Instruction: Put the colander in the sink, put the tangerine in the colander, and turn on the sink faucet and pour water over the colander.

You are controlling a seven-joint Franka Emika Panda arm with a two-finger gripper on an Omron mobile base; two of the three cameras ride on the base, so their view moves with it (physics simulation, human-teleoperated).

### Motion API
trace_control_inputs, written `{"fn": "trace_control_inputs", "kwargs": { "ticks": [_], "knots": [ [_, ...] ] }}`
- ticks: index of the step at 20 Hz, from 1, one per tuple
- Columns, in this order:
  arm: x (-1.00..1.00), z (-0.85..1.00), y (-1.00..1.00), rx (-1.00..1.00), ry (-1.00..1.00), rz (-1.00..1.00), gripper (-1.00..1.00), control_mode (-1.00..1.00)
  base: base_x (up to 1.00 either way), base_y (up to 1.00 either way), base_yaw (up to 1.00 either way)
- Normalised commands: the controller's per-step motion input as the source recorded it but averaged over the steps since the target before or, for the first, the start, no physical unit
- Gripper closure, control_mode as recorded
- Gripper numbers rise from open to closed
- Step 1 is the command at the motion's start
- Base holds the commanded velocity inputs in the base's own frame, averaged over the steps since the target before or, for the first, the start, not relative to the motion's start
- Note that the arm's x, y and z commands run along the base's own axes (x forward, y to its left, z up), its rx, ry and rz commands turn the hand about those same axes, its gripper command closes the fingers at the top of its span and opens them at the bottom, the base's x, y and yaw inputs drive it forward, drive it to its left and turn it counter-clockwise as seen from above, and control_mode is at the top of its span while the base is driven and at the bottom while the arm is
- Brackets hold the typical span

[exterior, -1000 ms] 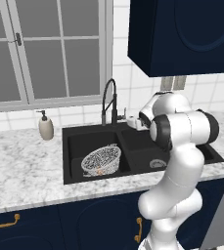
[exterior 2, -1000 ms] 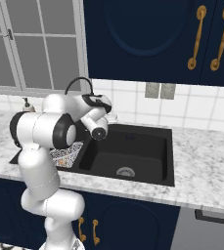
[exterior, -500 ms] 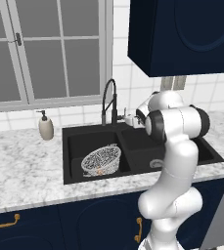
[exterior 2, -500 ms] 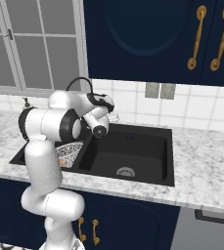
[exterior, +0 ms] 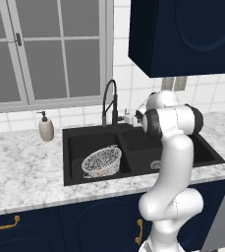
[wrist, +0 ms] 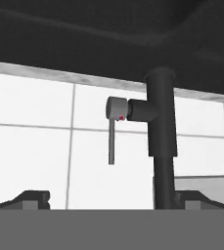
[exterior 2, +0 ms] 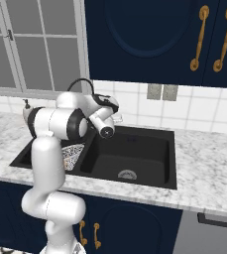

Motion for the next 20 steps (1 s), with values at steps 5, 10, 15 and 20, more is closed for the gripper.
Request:
{"fn": "trace_control_inputs", "kwargs": {
  "ticks": [5, 10, 15, 20],
  "knots": [
    [0.31, -0.13, 0.01, 0.02, -0.09, 0.03, -1.0, -1.0, 0.0, 0.0, 0.0],
    [0.47, -0.33, 0.2, 0.0, -0.03, 0.03, -1.0, -1.0, 0.0, 0.0, 0.0],
    [0.76, -0.24, 0.22, 0.01, 0.0, 0.07, -1.0, -1.0, 0.0, 0.0, 0.0],
    [0.84, 0.0, 0.0, 0.08, -0.03, 0.0, -1.0, -1.0, 0.0, 0.0, 0.0]
  ]
}}
